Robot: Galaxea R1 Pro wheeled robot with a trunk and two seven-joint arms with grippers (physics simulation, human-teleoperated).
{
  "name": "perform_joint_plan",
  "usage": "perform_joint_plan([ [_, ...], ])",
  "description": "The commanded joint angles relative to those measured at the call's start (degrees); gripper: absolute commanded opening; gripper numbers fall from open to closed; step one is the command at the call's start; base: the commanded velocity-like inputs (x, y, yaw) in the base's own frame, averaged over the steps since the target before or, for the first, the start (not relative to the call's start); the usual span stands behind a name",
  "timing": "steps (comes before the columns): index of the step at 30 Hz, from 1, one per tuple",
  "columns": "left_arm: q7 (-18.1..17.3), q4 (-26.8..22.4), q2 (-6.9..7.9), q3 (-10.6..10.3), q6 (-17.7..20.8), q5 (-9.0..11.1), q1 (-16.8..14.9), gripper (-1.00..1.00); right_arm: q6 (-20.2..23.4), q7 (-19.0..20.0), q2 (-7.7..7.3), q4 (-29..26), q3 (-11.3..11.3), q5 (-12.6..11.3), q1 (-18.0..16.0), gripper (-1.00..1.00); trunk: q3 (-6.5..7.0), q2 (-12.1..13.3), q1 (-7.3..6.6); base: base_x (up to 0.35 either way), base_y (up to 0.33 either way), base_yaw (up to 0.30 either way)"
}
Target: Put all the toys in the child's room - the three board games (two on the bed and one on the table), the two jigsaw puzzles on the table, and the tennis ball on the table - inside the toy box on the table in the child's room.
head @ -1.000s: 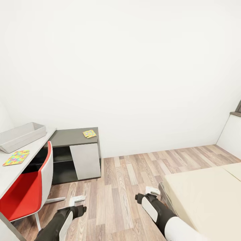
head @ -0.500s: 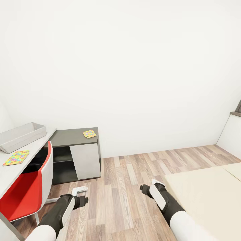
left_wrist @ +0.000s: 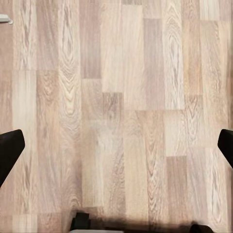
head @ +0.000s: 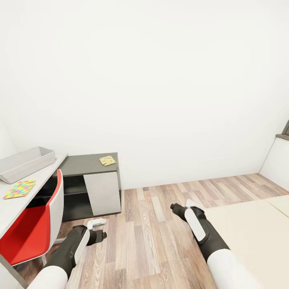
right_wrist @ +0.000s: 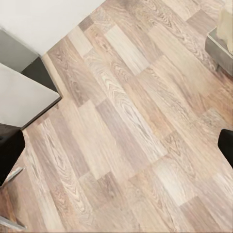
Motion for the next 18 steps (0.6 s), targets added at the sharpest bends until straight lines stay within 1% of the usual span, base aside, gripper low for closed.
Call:
perform_joint_plan([
  [1,0.3,-1.0,-0.08,0.1,1.2,0.5,0.0,1.0,0.1,-0.6,-0.11,-1.1,0.1,-0.6,0.0,1.0,-0.15,-0.1,0.04,0.0,0.0,0.0],
  [3,0.1,-3.0,-0.13,0.0,3.2,0.5,0.0,1.0,0.1,-0.6,-0.26,-2.9,0.0,-0.5,0.5,1.0,-0.15,-0.1,0.04,0.0,0.0,0.0],
  [8,-1.3,-4.4,-0.04,0.1,4.6,0.4,0.0,1.0,0.2,-0.6,-0.19,-4.1,0.1,-0.3,1.3,1.0,-0.15,-0.1,0.04,0.0,0.0,0.0],
  [9,-2.8,-4.8,0.12,0.2,5.0,0.4,0.0,1.0,0.2,-0.6,-0.1,-4.4,0.2,-0.2,1.5,1.0,-0.15,-0.1,0.04,0.0,0.0,0.0],
  [16,-7.6,-5.4,0.36,0.4,5.6,0.4,0.0,1.0,0.1,-0.5,0.02,-4.9,0.2,-0.1,1.6,1.0,-0.15,-0.1,0.04,0.0,0.0,0.0],
  [18,-8.3,-5.4,0.38,0.4,5.7,0.4,0.0,1.0,0.1,-0.5,0.04,-5.0,0.2,-0.3,1.6,1.0,-0.15,-0.1,0.04,0.0,0.0,0.0],
])
